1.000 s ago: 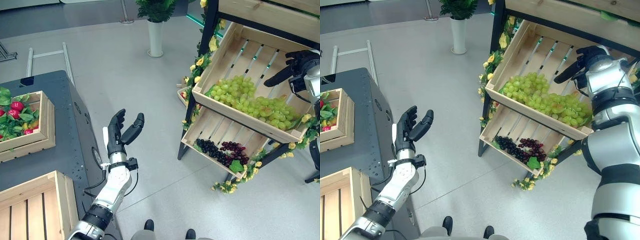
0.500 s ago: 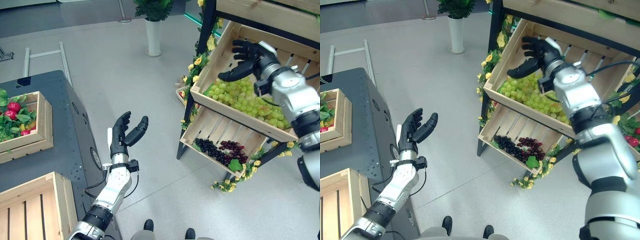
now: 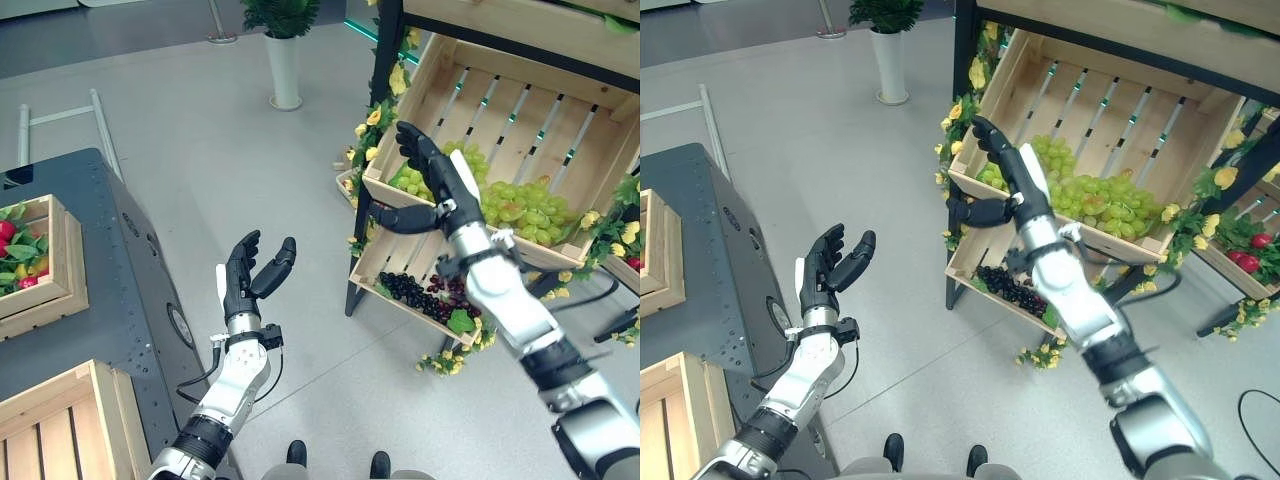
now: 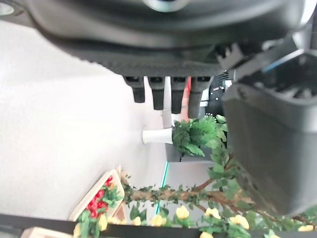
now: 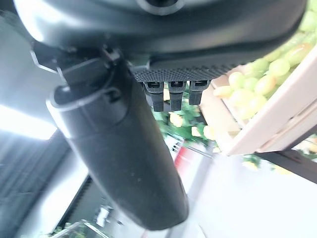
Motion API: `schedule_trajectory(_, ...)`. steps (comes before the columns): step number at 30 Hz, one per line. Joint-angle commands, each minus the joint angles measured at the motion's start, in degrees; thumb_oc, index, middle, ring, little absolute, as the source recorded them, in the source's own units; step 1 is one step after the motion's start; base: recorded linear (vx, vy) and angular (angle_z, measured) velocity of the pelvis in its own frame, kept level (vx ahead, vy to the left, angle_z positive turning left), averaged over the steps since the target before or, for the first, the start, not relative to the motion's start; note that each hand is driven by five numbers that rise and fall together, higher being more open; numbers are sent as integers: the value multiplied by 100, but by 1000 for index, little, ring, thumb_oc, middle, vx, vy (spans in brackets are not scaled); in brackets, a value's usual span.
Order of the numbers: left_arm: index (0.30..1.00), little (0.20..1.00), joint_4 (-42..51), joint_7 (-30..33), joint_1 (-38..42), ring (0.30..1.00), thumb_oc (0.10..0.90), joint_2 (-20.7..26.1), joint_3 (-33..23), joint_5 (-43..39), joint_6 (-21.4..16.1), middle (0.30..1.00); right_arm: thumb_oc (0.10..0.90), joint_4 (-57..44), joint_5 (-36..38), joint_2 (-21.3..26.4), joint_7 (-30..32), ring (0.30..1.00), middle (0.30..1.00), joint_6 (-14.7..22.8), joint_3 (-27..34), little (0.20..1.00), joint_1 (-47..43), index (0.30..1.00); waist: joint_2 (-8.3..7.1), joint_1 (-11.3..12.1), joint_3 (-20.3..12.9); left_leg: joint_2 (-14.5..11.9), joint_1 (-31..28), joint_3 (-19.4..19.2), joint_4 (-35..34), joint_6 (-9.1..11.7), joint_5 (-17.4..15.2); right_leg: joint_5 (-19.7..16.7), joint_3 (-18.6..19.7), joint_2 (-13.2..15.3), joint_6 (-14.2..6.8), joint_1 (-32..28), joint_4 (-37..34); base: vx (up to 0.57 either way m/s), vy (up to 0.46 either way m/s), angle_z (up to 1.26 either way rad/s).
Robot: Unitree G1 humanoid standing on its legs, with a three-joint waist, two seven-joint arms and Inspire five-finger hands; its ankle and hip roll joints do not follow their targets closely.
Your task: Pick up the fruits from the basket on one side to the basket on the other side
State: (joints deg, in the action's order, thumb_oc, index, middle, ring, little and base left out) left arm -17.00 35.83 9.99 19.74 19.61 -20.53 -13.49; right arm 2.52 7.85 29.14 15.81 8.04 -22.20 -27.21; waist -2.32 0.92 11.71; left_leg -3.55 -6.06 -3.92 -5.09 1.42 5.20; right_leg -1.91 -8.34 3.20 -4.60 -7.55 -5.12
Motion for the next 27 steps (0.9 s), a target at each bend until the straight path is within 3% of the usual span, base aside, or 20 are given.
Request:
schedule_trajectory(1, 900, 900, -72, 181, 251, 900, 800, -159, -38, 508, -1006, 900, 800, -454, -732, -127, 756, 900, 900, 1555, 533, 900, -236, 900, 25, 1, -460, 104, -328, 43, 28, 20, -787, 8, 52, 313, -81, -107, 32, -2, -17, -6)
schedule_trajectory(2, 900, 900, -116, 179, 164, 900, 800, -240, 6, 652, -1191, 900, 800, -543, -1126, -252, 938, 900, 900, 1912, 443, 900, 76, 900, 44, -15, -452, 106, -330, 30, 29, 6, -802, 21, 70, 312, -86, -100, 35, 2, -25, -8)
schedule_trajectory(5, 900, 900, -184, 276, -69, 900, 800, -326, 31, 785, -1452, 900, 800, -553, -1672, -342, 1247, 900, 900, 2416, 309, 900, 635, 900, 62, -25, -438, 100, -338, 8, 39, -4, -825, 36, 88, 314, -101, -97, 48, 6, -34, -4)
schedule_trajectory(14, 900, 900, -723, 658, -430, 900, 800, -540, 116, 1077, -1938, 900, 800, -375, -1933, -513, 1264, 900, 900, 3223, -142, 900, 1646, 900, 45, -76, -371, 124, -314, 11, 37, -27, -867, 45, 83, 316, -149, -60, 59, -1, -20, -2)
schedule_trajectory(17, 900, 900, -1082, 633, -555, 900, 800, -557, 220, 1171, -1886, 900, 800, -139, -2671, -369, 1202, 900, 900, 3158, -607, 900, 1737, 900, 44, -39, -329, 143, -292, 51, 38, -33, -862, 40, 44, 328, -174, -41, 73, 0, 0, 0)
schedule_trajectory(27, 900, 900, -1992, 51, -901, 900, 800, -350, 285, 1357, -1405, 900, 800, 836, -2628, -39, 394, 900, 900, 2580, -1164, 900, 2000, 900, -31, 157, -273, 288, -214, 351, 21, -121, -811, 146, -184, 355, -219, -16, 333, -7, -43, 7)
